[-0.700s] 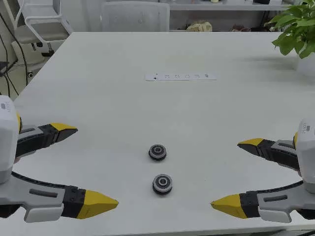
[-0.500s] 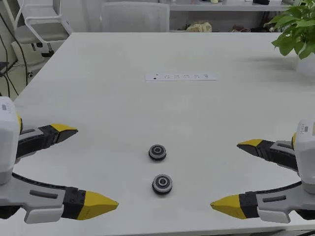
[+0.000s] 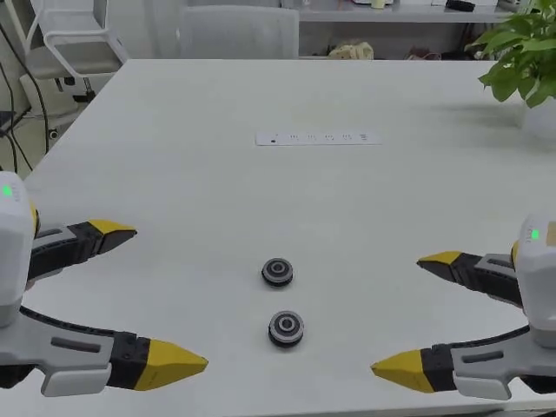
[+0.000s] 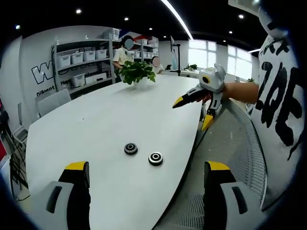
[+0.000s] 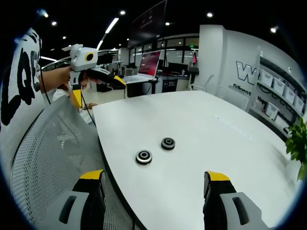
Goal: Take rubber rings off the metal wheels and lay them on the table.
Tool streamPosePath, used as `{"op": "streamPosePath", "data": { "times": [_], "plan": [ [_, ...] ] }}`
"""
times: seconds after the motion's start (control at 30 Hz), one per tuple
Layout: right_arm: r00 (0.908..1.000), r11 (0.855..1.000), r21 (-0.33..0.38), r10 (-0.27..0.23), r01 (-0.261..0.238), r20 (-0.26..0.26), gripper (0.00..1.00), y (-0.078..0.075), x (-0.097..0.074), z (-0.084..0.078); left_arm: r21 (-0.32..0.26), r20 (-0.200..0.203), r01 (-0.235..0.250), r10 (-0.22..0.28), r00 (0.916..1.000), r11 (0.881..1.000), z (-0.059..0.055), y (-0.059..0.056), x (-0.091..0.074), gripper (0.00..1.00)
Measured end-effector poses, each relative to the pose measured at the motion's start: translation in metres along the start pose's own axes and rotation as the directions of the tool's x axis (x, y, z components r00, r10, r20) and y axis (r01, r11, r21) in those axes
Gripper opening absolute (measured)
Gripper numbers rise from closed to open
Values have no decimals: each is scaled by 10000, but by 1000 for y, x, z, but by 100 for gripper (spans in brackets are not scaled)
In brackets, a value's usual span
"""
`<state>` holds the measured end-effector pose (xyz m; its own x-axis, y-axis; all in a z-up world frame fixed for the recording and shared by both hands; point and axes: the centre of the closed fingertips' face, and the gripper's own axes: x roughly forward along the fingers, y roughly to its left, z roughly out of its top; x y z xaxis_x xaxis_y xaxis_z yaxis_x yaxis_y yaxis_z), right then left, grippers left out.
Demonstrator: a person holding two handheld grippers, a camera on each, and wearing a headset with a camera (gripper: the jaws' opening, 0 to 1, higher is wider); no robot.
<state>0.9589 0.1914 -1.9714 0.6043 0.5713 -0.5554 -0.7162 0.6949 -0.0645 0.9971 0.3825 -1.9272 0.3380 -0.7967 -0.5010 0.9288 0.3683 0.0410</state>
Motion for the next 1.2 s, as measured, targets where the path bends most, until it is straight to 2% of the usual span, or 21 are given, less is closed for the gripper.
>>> {"op": "streamPosePath", "data": {
  "times": [1.2],
  "plan": [
    [9997,9998,-158,76,-80,-234,83,2,2,-4,4,-27,-62,62,10000,10000,-3,1,-2,99]
  ]
}}
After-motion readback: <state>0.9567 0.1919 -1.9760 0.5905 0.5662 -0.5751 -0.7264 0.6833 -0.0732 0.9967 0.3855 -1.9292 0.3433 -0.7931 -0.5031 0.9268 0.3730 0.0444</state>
